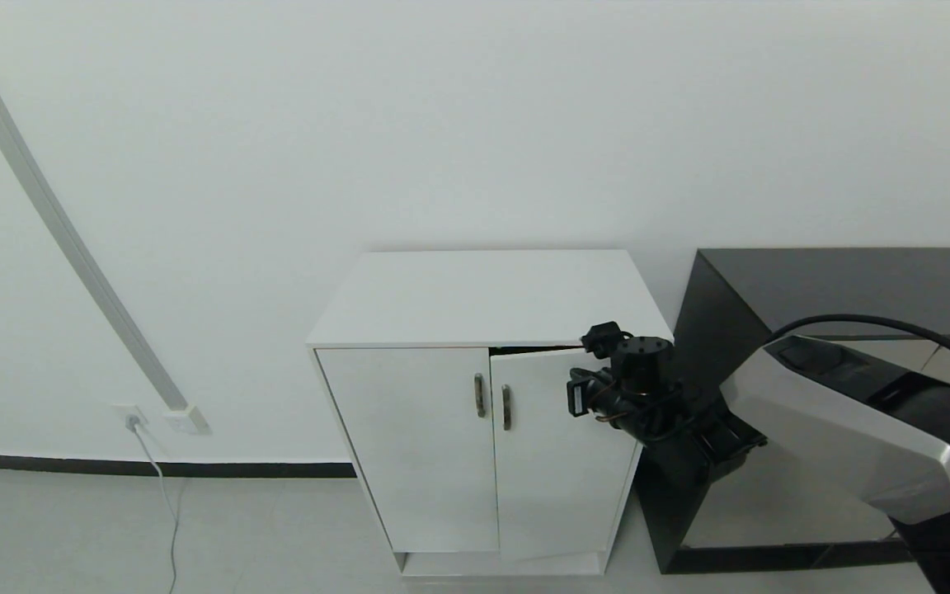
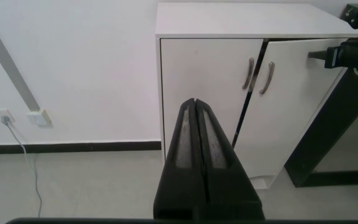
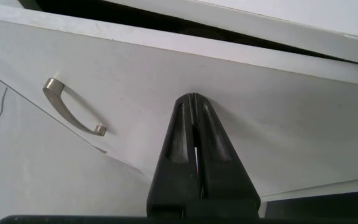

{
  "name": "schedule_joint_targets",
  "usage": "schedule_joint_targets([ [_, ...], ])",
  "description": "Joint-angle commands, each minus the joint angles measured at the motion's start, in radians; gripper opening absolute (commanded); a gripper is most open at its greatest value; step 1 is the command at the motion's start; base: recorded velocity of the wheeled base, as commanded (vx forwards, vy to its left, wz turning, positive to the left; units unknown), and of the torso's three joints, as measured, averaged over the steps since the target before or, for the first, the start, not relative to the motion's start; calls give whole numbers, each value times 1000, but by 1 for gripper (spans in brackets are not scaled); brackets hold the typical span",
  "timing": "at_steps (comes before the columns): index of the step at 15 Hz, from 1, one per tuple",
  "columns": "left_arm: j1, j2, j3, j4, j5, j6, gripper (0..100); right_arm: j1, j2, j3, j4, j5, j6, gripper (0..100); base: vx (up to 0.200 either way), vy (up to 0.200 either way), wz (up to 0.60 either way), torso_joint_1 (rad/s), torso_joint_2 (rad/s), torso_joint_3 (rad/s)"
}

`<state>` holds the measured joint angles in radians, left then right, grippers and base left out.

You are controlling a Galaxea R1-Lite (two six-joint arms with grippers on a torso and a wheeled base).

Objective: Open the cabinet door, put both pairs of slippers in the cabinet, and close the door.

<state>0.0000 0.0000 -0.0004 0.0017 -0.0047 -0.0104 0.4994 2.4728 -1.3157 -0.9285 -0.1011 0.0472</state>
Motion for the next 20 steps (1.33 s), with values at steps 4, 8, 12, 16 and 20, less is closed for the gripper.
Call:
schedule_joint_targets([
  [4, 0, 0, 0, 0, 0, 0, 0, -2, 15, -17, -4, 0, 0, 0, 0, 0, 0, 0, 0, 0],
  [8, 0, 2, -1, 0, 0, 0, 0, -2, 17, -31, -3, 0, 0, 0, 0, 0, 0, 0, 0, 0],
  [12, 0, 0, 0, 0, 0, 0, 0, -8, 20, -37, -1, 0, 0, 0, 0, 0, 0, 0, 0, 0],
  [16, 0, 0, 0, 0, 0, 0, 0, -8, 23, -46, -1, 0, 0, 0, 0, 0, 0, 0, 0, 0],
  [20, 0, 2, 0, 0, 0, 0, 0, -15, 29, -62, 7, 0, 0, 0, 0, 0, 0, 0, 0, 0],
])
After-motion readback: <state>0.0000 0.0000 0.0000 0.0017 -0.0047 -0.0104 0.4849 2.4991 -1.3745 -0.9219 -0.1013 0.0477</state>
